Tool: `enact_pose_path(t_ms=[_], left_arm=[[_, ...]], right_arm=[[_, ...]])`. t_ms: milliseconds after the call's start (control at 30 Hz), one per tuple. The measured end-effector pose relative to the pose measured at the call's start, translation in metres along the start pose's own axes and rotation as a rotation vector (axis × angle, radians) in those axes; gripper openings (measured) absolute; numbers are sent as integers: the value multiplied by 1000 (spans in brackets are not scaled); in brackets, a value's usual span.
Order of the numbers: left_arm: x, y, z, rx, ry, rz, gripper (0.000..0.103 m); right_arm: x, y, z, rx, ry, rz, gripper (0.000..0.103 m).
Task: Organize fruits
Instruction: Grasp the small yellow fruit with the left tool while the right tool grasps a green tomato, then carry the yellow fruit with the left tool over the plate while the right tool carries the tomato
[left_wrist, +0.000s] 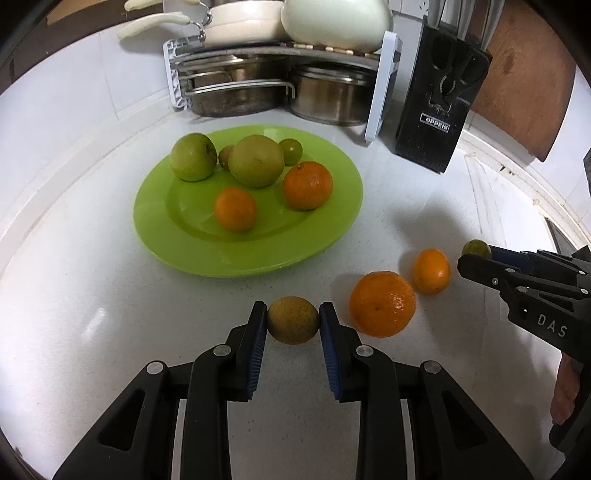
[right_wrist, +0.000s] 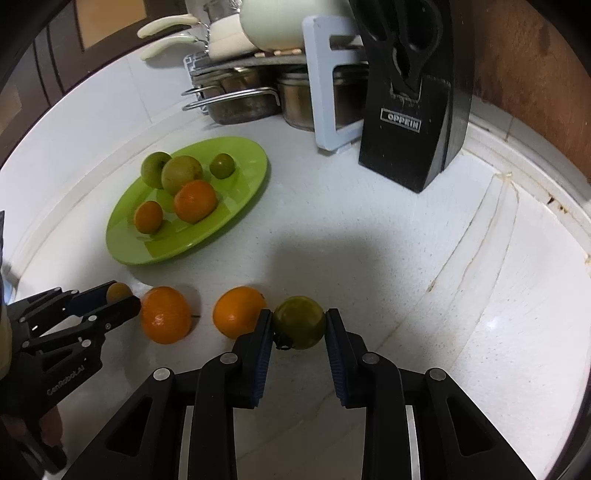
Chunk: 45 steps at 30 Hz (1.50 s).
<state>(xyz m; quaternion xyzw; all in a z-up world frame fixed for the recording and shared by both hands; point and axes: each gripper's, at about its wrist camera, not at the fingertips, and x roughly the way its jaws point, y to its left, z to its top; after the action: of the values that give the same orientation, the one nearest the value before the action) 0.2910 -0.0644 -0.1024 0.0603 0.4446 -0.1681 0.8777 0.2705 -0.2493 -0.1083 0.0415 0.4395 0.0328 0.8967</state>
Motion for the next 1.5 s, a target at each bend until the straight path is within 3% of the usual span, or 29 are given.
enact_pose_path(t_ms=[833, 1500], left_arm=[[-81, 14, -7, -8, -164, 28, 29], [-106, 37, 27, 5, -275, 65, 29]], right_arm=[[-60, 43, 6, -76, -130, 77, 30], [-67, 77, 41, -129, -207, 124, 30]])
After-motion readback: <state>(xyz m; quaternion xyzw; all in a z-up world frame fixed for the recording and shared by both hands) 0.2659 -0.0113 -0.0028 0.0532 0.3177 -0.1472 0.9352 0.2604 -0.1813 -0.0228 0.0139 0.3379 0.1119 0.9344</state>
